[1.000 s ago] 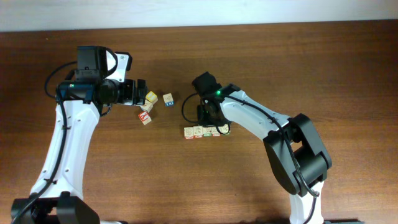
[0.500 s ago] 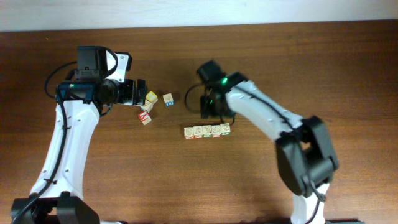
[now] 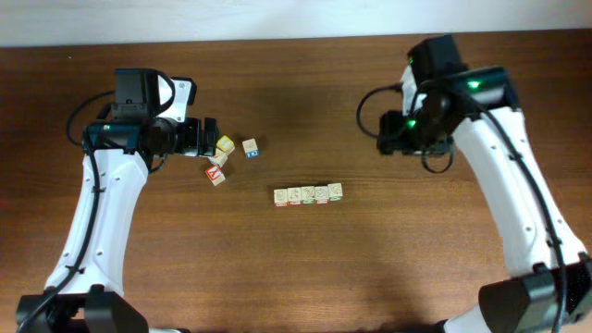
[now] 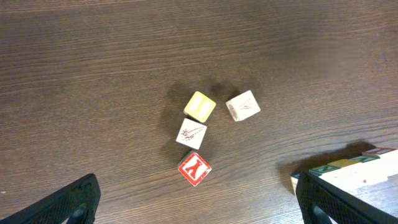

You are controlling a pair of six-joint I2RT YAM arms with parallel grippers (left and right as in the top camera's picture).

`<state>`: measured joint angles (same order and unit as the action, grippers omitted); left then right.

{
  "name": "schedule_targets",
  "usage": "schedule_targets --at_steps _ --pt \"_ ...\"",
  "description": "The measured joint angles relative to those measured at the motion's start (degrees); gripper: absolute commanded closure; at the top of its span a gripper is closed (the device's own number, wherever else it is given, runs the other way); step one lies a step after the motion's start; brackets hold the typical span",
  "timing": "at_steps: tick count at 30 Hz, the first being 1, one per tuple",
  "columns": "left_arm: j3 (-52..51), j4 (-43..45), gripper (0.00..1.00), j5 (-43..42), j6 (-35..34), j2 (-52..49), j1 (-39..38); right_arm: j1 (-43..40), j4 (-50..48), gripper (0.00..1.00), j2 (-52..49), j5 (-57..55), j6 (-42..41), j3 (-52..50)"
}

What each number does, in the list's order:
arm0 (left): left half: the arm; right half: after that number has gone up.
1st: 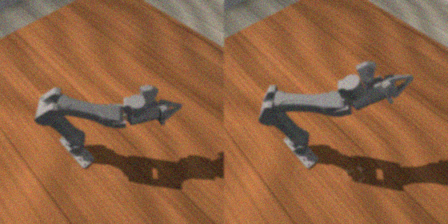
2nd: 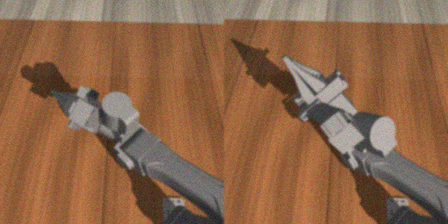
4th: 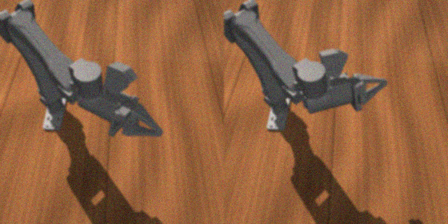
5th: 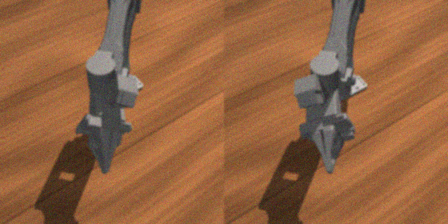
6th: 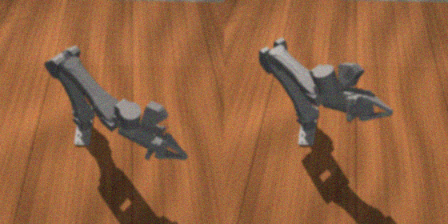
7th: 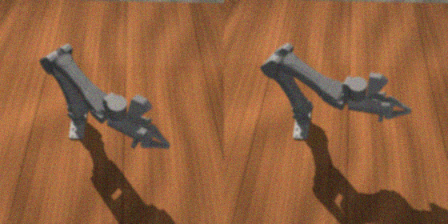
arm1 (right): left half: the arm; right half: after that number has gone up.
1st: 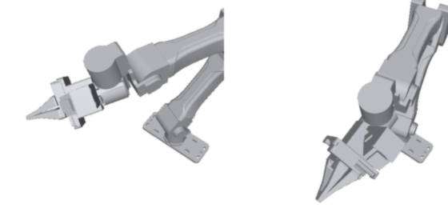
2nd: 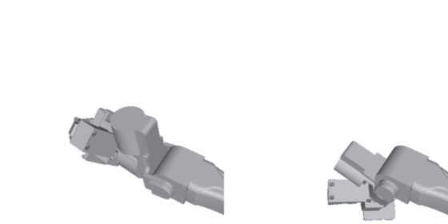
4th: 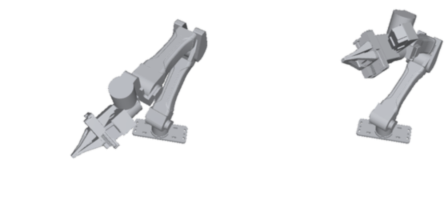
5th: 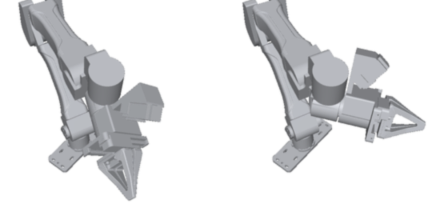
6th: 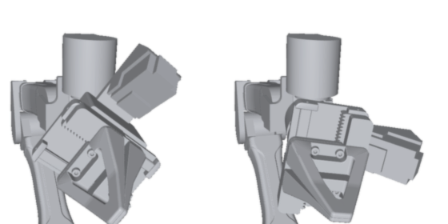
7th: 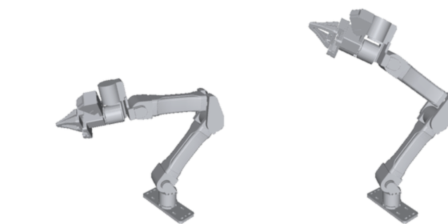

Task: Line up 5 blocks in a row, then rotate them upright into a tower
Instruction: 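Lower both grippers to opposite ends of the five-block row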

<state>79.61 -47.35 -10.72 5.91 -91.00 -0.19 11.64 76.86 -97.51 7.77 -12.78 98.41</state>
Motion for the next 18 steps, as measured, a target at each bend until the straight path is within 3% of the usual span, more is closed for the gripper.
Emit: schedule_targets --at_steps 2,4,7,9,12,18 --pt "0.00 0.02 0.01 -1.88 0.00 0.00 0.00 0.00 -3.23 0.36 -0.22 0.96 1.33 -3.72" --pt "0.00 0.07 0.57 -5.22 0.00 0.02 0.00 0.02 -9.53 0.36 -0.15 2.34 2.10 -9.40" --pt "0.00 -0.04 1.00 -8.57 -1.29 0.02 0.00 0.02 -17.20 0.36 -0.31 4.50 2.54 -18.08" --pt "-0.07 -0.07 1.00 -9.49 -4.15 0.00 -0.31 0.02 -20.06 0.38 -0.35 5.35 2.69 -21.73" --pt "-1.44 0.02 1.00 -9.07 -10.21 0.00 -2.01 0.02 -22.29 0.61 -0.46 5.44 2.71 -24.04" --pt "-11.15 5.73 1.00 -5.75 -20.81 -0.09 -10.32 0.02 -25.75 0.59 -0.57 4.57 3.52 -25.51"
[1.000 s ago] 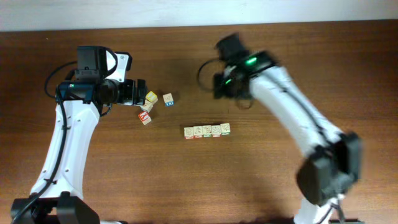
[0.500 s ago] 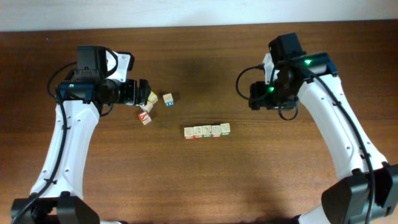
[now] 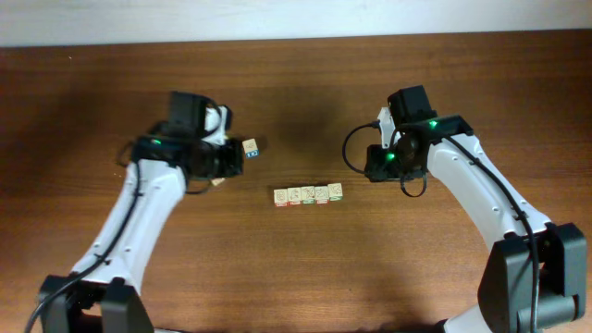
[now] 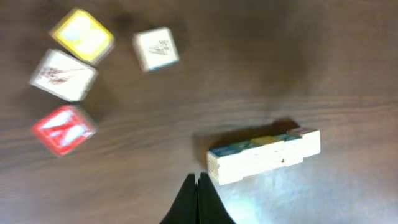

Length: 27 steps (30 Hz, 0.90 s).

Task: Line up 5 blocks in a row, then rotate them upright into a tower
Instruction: 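Lower both grippers to opposite ends of the five-block row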

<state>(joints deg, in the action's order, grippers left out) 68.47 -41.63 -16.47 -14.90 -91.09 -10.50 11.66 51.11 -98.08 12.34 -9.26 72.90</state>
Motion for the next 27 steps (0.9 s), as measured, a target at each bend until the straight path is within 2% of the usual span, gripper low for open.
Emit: schedule_targets --at_steps 4,10,15,27 --pt "-6.88 7.58 1.00 0.42 -3.52 -0.44 -3.67 0.00 -0.55 0.60 -2.25 2.99 0.72 0.00" --pt "-8.28 10.84 1.00 0.39 -4.59 -6.12 -4.17 0.00 -1.92 0.63 -6.80 5.44 1.53 -0.02" --pt "-8.44 11.74 1.00 -2.43 -3.76 -12.59 -4.17 0.00 -1.90 0.63 -7.08 6.05 1.70 -0.07" --pt "-8.74 12.13 1.00 -7.56 -2.01 -13.03 -4.26 0.00 -6.40 0.68 -10.10 9.11 1.53 -2.75"
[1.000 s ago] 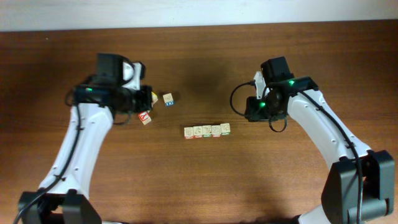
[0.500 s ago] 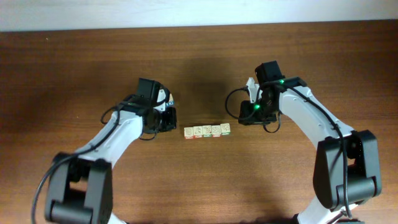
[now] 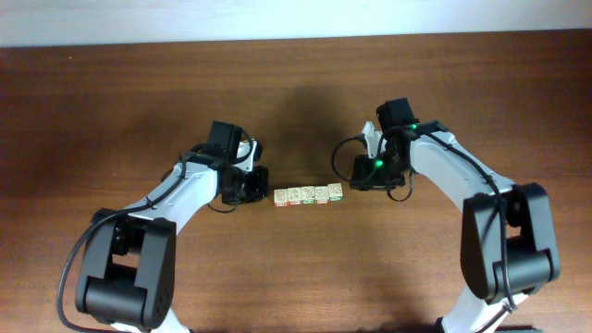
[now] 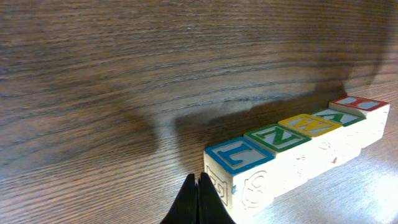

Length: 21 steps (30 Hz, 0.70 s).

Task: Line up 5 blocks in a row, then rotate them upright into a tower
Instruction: 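Lower both grippers to opposite ends of the five-block row, then squeeze the row between both grippers, left at L, right at I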

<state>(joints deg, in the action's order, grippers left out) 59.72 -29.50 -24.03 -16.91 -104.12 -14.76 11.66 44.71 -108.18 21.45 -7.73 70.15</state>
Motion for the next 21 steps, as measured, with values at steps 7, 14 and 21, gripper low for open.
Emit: schedule_targets --at_steps 7,14,21 --pt "0.00 0.02 1.00 -0.24 0.02 0.00 -1.53 0.00 -0.68 0.69 -2.78 1.38 -0.04 -0.20" --pt "0.00 -0.20 1.00 -0.17 -0.87 -0.04 -1.53 0.00 -0.87 0.69 -2.78 1.64 -0.02 -0.20" --pt "0.00 -0.20 1.00 -0.17 -0.92 -0.04 -1.53 0.00 -0.11 0.75 -2.78 3.02 -0.57 -0.20"
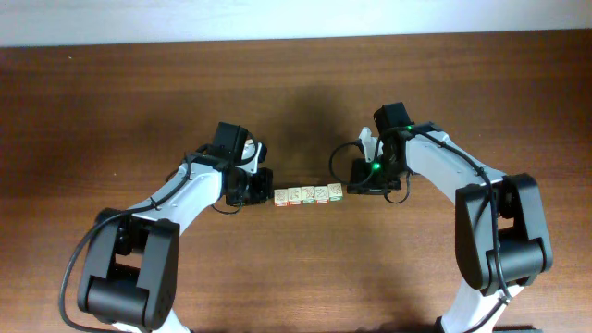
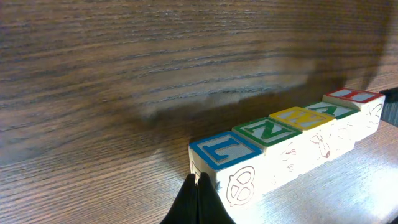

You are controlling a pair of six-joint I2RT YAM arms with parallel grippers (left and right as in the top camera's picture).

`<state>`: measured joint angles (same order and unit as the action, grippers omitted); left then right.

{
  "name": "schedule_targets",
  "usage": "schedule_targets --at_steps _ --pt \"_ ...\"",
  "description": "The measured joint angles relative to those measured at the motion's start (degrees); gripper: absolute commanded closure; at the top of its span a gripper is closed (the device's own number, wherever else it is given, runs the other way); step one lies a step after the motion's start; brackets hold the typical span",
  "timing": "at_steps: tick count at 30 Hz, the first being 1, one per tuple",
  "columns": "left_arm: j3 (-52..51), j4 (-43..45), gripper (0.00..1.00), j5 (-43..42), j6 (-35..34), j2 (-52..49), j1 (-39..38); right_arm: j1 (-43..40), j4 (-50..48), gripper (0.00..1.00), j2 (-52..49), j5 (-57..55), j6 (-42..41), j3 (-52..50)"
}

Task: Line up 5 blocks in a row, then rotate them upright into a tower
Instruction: 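Squeeze the row between both grippers, left at L, right at I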

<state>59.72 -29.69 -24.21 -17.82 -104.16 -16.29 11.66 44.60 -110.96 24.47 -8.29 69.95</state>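
Observation:
Five letter blocks (image 1: 308, 194) lie in a straight row at the table's middle. In the left wrist view the row (image 2: 292, 140) runs from a blue-lettered block (image 2: 222, 152) through green, yellow and green tops to a red one (image 2: 350, 96). My left gripper (image 2: 198, 186) is shut, its black tips pressed together against the end face of the blue block. From overhead the left gripper (image 1: 266, 195) sits at the row's left end and the right gripper (image 1: 349, 189) at its right end. Whether the right fingers are open cannot be made out.
The dark wooden table (image 1: 305, 277) stretches all round the row. My left arm (image 1: 199, 180) comes in from the lower left and my right arm (image 1: 444, 166) from the lower right. The loose blocks at the left are covered by the left arm.
The left gripper, still shut, has moved a little closer and its tips now touch the blue block's end. The right gripper has edged nearer the row's right end. The row lies where it was.
First my left gripper was open above several loose blocks at the left, and the right arm was at the back right. Then the left gripper was shut and nearer the row. Later both grippers stood close to the row's ends, and now they flank it.

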Motion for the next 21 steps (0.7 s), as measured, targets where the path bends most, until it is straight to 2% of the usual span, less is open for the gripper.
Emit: schedule_targets --at_steps 1,6,21 --pt "0.00 0.00 1.00 0.00 0.00 0.00 0.00 0.00 0.11 0.75 0.00 0.13 -0.13 -0.02" --pt "0.00 0.00 1.00 0.00 0.00 -0.02 0.00 0.00 -0.39 0.96 -0.50 0.76 -0.74 -0.13" --pt "0.00 0.00 1.00 0.00 0.00 -0.02 0.02 0.00 -2.34 0.96 -2.27 5.62 3.23 -0.61"
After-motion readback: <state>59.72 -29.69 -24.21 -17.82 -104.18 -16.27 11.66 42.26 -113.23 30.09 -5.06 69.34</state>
